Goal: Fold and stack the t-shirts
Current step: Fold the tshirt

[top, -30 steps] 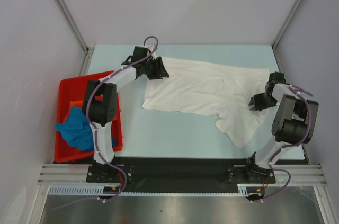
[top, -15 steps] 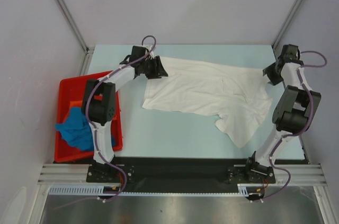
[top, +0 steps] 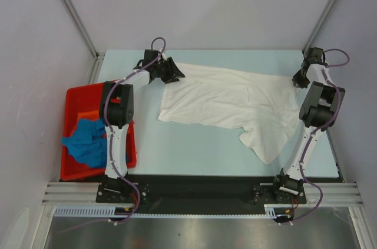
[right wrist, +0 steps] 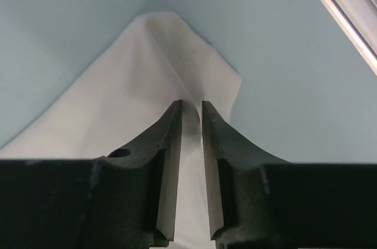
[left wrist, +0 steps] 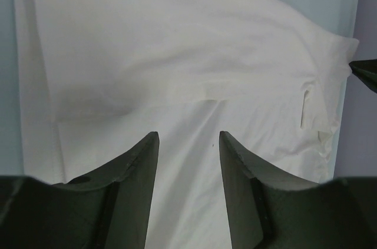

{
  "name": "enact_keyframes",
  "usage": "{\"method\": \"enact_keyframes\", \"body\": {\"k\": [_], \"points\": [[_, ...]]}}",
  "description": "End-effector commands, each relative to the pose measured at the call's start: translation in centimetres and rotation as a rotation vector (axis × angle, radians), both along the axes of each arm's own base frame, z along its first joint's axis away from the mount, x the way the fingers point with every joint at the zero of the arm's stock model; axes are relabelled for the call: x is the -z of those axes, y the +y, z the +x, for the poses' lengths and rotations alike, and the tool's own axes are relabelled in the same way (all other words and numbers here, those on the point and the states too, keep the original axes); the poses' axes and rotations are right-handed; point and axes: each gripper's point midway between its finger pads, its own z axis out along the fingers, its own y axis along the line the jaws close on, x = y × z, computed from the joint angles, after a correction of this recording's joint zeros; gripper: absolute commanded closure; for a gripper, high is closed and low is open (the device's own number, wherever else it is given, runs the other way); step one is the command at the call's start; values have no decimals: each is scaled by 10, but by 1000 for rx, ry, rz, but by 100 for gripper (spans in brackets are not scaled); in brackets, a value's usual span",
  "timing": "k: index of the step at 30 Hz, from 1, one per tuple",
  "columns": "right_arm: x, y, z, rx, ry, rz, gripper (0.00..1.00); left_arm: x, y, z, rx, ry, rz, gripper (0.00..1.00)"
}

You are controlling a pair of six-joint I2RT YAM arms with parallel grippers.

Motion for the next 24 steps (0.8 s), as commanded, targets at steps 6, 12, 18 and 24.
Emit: {"method": "enact_keyframes", "body": {"k": [6, 12, 18, 24], "points": [[17, -33, 49, -6, -43, -94, 75, -6, -5, 6, -5, -2, -25, 49], [4, -54, 80, 7, -72, -75, 73, 1, -5, 4, -9, 28, -32, 50], [-50, -51, 30, 46, 20, -143, 47, -7, -3, -1, 8, 4, 1, 50], [-111, 5, -14, -61, 70, -198, 37, -22, -1, -14, 39, -9, 37, 50]]}}
